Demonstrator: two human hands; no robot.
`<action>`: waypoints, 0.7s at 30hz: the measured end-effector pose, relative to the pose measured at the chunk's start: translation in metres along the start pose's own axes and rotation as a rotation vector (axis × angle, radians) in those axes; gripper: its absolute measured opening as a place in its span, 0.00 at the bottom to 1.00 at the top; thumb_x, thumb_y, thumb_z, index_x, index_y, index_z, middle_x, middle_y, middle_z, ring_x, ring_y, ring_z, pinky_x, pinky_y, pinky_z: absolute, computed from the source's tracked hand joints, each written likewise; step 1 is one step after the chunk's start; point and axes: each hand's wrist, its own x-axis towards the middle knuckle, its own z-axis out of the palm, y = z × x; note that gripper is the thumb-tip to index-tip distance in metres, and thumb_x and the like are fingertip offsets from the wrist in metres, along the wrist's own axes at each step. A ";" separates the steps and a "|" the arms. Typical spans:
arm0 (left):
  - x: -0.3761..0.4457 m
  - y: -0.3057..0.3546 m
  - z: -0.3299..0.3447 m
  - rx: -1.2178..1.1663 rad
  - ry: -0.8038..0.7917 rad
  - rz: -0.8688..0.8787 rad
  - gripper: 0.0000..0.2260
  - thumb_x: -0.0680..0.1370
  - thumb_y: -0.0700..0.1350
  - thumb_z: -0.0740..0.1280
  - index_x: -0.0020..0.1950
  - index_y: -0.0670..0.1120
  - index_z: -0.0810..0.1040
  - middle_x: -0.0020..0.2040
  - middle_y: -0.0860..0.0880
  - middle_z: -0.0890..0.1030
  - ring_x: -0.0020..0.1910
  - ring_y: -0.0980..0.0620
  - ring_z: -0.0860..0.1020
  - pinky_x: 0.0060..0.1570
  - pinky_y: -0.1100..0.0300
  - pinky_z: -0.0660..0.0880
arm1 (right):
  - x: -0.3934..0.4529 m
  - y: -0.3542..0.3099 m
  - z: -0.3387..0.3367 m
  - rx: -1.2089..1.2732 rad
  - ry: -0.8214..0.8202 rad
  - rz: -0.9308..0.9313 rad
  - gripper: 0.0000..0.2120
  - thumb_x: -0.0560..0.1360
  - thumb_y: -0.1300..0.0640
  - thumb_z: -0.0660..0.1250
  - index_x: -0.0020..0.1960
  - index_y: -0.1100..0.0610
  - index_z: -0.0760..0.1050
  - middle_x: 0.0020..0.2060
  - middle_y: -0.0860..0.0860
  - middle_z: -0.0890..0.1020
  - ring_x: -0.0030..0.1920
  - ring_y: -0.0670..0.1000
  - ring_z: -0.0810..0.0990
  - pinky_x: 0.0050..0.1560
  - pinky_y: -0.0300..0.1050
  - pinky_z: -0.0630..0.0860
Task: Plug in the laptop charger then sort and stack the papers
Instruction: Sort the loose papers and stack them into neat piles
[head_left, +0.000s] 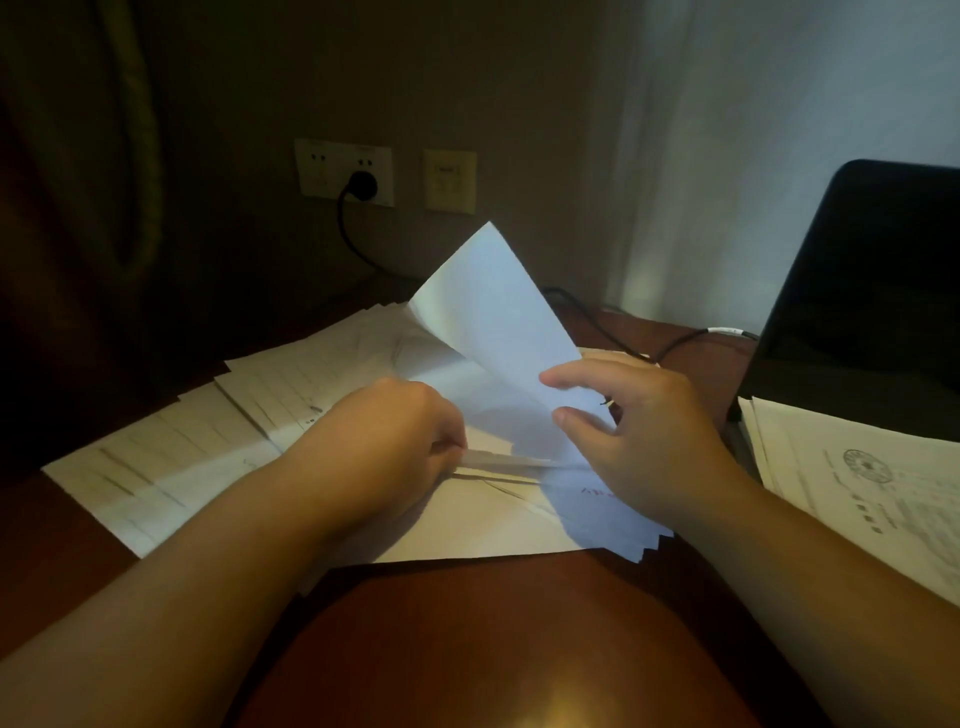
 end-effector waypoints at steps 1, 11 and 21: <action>0.000 0.000 0.000 -0.008 0.018 0.001 0.07 0.81 0.51 0.66 0.53 0.56 0.83 0.46 0.57 0.80 0.45 0.57 0.77 0.50 0.64 0.75 | 0.000 0.001 0.001 -0.005 -0.023 -0.006 0.14 0.75 0.57 0.73 0.60 0.47 0.81 0.53 0.34 0.78 0.54 0.29 0.74 0.54 0.21 0.69; 0.001 0.006 -0.004 -0.025 0.488 0.062 0.04 0.75 0.48 0.73 0.49 0.50 0.84 0.51 0.48 0.81 0.54 0.47 0.75 0.50 0.55 0.69 | -0.001 0.001 0.005 -0.072 -0.235 -0.123 0.12 0.75 0.57 0.72 0.57 0.46 0.81 0.46 0.38 0.79 0.48 0.38 0.77 0.45 0.27 0.73; 0.002 0.010 -0.001 -0.416 0.729 -0.246 0.31 0.72 0.45 0.77 0.71 0.49 0.67 0.62 0.50 0.72 0.59 0.54 0.73 0.54 0.66 0.69 | 0.000 0.003 -0.001 -0.039 0.006 0.057 0.14 0.76 0.60 0.71 0.61 0.53 0.80 0.49 0.38 0.77 0.49 0.37 0.74 0.45 0.20 0.69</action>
